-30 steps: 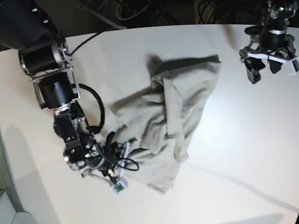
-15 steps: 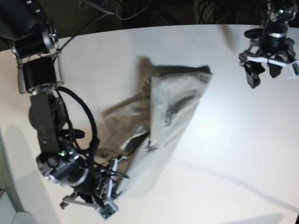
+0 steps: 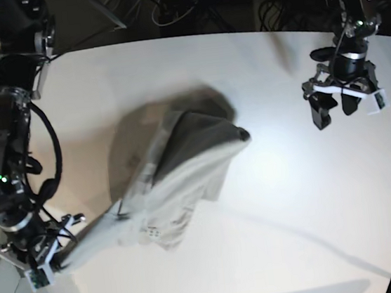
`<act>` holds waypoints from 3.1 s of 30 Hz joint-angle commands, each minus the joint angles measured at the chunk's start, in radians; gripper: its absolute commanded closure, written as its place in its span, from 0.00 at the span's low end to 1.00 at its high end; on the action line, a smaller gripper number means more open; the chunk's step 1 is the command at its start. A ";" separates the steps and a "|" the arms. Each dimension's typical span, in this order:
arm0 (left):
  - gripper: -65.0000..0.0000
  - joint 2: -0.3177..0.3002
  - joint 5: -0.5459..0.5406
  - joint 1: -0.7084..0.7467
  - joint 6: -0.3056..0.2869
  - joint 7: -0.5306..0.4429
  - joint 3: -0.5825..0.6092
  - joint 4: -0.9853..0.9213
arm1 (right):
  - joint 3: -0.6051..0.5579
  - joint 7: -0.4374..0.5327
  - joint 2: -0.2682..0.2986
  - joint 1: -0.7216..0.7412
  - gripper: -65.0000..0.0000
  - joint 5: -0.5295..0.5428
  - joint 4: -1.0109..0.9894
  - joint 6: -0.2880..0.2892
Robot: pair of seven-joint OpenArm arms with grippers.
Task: Layout the t-shirt on the table in an organized manner, then fold the t-shirt properly
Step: 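Pull the held shirt edge outward with the right gripper to spread it, then grasp the shirt fabric with the left gripper and drag it outward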
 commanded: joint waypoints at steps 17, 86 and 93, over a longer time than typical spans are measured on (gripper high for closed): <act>0.32 -0.007 -0.007 -0.085 -0.005 -0.022 0.157 0.022 | 0.282 0.039 0.027 -0.176 0.96 0.001 0.094 0.011; 1.00 0.260 -0.002 -0.781 0.004 -0.300 0.717 -1.154 | 0.397 0.037 -0.079 -0.368 0.44 -0.001 0.075 0.005; 0.99 0.252 -0.007 -0.775 0.004 -0.300 0.717 -1.106 | 0.397 0.037 -0.079 -0.367 0.44 0.004 0.075 0.005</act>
